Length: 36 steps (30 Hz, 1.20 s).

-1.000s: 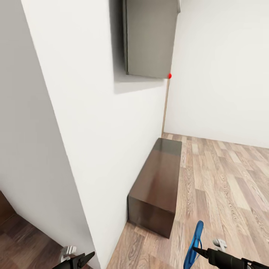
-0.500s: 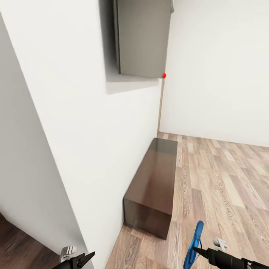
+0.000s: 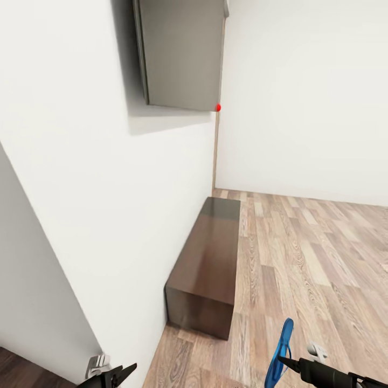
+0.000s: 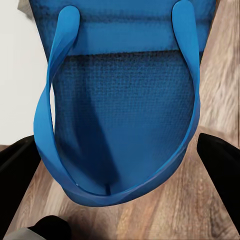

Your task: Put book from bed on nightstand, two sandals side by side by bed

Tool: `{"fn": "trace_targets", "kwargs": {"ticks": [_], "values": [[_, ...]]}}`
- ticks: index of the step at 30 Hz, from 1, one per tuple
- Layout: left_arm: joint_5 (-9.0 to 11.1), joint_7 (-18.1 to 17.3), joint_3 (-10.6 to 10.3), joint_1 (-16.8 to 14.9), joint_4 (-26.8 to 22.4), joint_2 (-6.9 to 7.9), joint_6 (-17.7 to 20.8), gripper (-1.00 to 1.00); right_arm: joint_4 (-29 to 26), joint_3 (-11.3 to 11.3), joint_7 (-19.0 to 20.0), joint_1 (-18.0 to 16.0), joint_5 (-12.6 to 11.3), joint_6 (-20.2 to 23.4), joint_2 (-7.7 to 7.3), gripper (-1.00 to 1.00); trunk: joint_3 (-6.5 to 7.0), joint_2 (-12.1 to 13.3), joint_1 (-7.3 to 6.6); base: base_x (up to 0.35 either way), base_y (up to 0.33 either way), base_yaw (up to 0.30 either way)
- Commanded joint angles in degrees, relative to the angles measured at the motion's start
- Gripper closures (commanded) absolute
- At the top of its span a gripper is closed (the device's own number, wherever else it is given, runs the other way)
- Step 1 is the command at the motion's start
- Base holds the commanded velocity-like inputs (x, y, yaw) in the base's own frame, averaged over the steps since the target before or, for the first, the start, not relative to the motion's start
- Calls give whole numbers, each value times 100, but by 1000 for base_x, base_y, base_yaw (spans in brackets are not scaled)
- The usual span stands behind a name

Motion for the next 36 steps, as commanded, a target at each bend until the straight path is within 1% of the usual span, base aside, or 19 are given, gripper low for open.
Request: {"fn": "trace_targets", "kwargs": {"ticks": [1, 19, 33, 36], "values": [[44, -19, 5, -2, -1, -1, 54, -100, 0, -48, 19, -3, 8, 59, 2, 100, -8, -2, -1, 0, 0, -178], [44, -19, 5, -2, -1, 4, 54, -100, 0, -48, 19, -4, 8, 59, 2, 100, -55, -2, -1, 0, 0, -150], [44, -19, 5, -2, -1, 2, 54, -100, 0, -48, 19, -3, 8, 59, 2, 100, -61, -2, -1, 0, 0, -18], [44, -19, 5, -2, -1, 0, 54, -100, 0, -48, 25, -5, 8, 59, 2, 100, -61, -2, -1, 0, 0, -128]]}}
